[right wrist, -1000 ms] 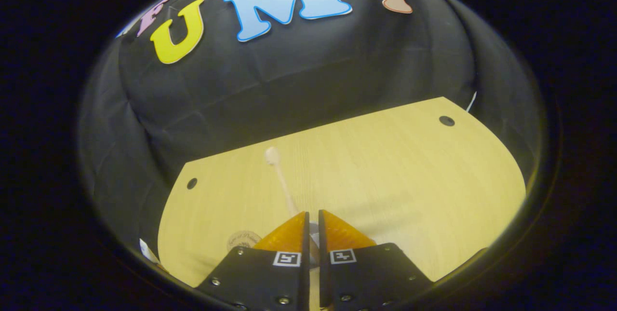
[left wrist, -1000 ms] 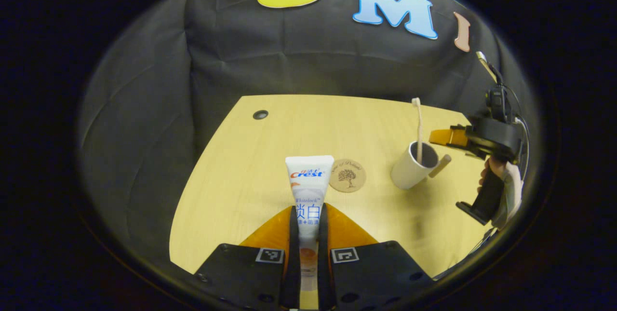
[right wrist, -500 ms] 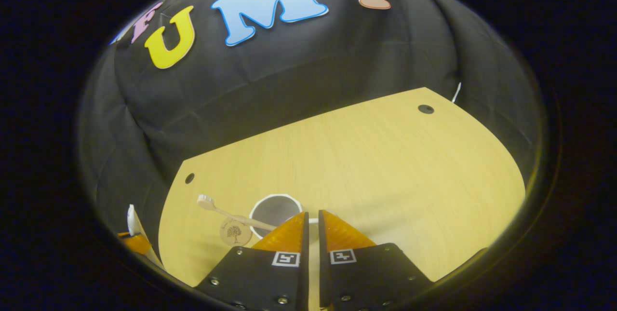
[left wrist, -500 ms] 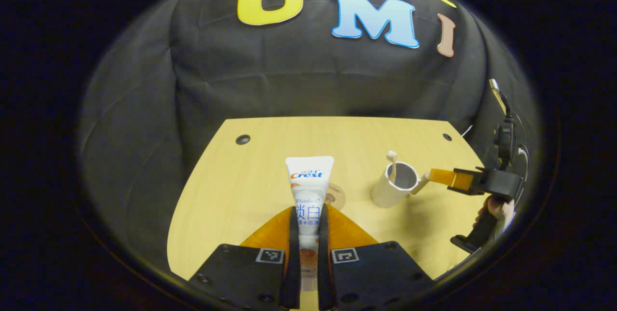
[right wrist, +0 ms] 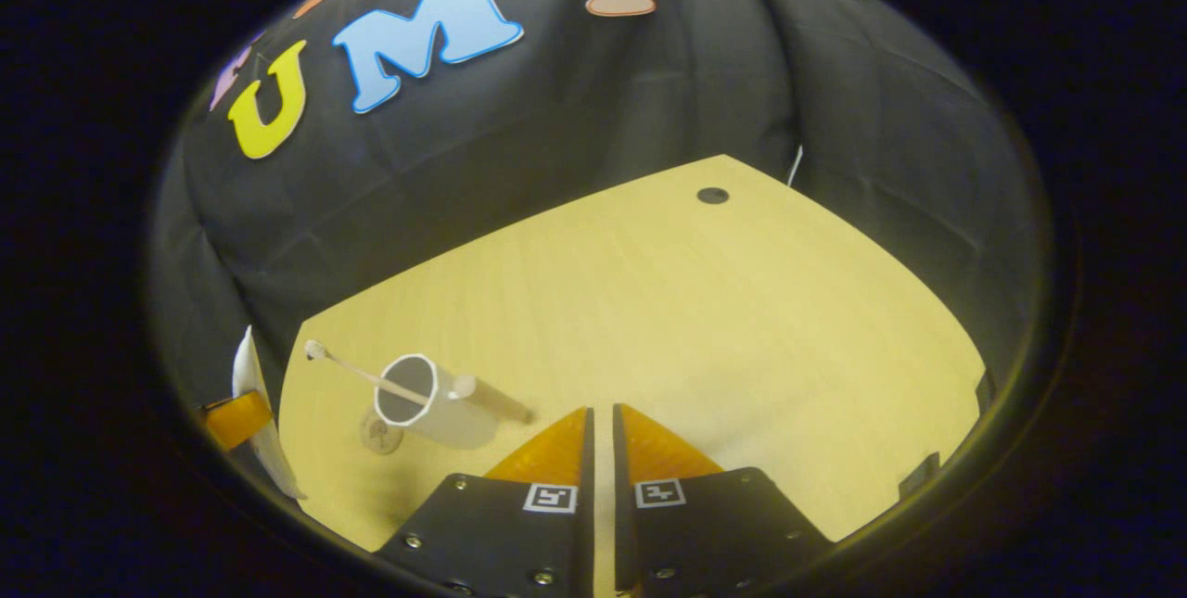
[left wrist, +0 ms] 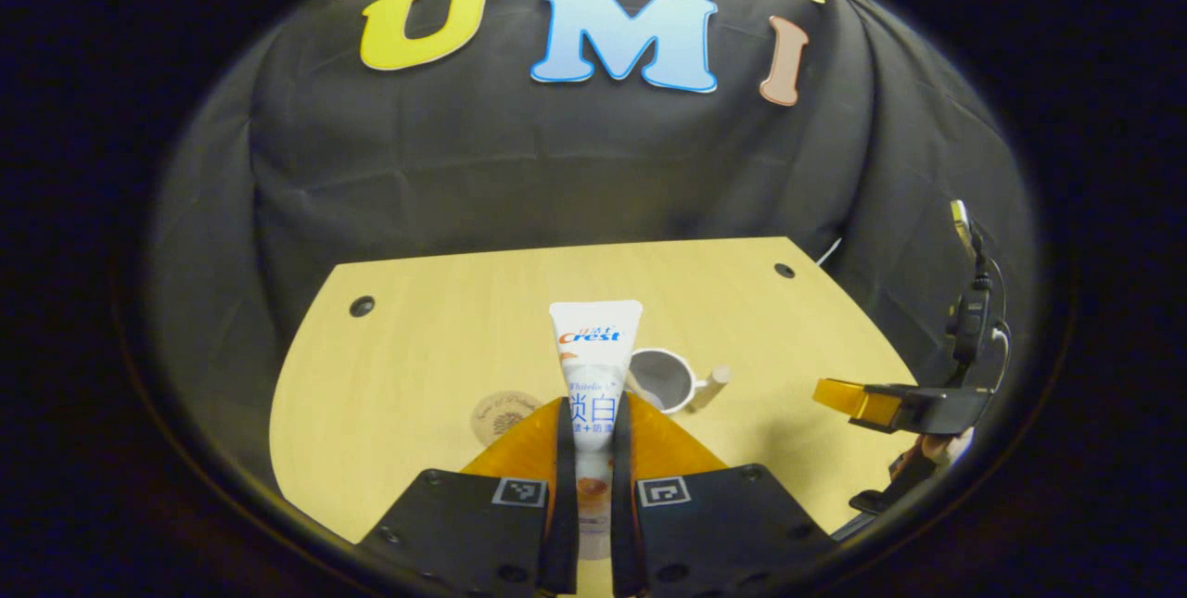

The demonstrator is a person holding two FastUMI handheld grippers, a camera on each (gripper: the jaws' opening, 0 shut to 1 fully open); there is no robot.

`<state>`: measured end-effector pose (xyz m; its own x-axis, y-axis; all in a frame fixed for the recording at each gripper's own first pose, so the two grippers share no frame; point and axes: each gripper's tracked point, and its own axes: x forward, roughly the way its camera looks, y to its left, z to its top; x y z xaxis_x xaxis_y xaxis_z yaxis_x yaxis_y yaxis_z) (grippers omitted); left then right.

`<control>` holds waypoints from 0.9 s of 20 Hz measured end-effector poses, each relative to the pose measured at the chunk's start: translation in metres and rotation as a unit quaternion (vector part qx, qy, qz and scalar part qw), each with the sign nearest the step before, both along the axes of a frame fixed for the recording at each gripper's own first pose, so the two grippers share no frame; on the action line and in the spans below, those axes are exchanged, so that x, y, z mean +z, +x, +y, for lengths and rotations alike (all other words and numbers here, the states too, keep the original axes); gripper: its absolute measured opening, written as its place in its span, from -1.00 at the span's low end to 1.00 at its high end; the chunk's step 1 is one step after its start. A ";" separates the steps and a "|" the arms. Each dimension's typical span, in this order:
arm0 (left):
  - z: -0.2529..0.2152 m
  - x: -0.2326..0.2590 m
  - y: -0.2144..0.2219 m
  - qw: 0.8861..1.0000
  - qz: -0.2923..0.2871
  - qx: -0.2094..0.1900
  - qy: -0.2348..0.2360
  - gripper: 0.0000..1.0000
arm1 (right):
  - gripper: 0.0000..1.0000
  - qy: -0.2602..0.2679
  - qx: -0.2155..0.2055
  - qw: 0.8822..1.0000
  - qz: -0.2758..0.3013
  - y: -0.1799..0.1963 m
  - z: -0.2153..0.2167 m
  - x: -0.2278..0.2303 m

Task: Put the toothbrush and toothpaste on the desktop into the cup, then pick up the cup and place it on the coaster on the desktop.

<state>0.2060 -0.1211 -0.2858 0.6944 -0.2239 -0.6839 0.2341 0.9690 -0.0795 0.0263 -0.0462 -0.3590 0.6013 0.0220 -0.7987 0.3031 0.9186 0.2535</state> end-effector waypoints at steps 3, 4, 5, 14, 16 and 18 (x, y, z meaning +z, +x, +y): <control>-0.031 -0.006 0.011 1.000 -0.002 -0.021 -0.011 -0.58 | -0.83 -0.012 -0.022 1.000 0.004 -0.009 -0.032 0.002; -0.038 -0.008 0.017 1.000 -0.004 -0.026 -0.012 -0.57 | -0.83 -0.013 -0.028 0.999 0.006 -0.012 -0.041 0.001; -0.044 -0.009 0.021 0.999 -0.006 -0.031 -0.013 -0.57 | -0.84 -0.015 -0.034 0.999 0.007 -0.015 -0.049 0.002; -0.090 -0.025 0.081 0.997 -0.058 -0.041 -0.039 -0.58 | -0.84 -0.039 -0.032 0.998 0.036 -0.045 -0.101 -0.001; -0.095 -0.030 0.092 0.996 -0.074 -0.044 -0.033 -0.58 | -0.84 -0.044 -0.028 0.998 0.040 -0.048 -0.110 0.000; -0.098 -0.038 0.099 0.995 -0.085 -0.046 -0.025 -0.58 | -0.84 -0.049 -0.026 0.997 0.045 -0.051 -0.122 -0.001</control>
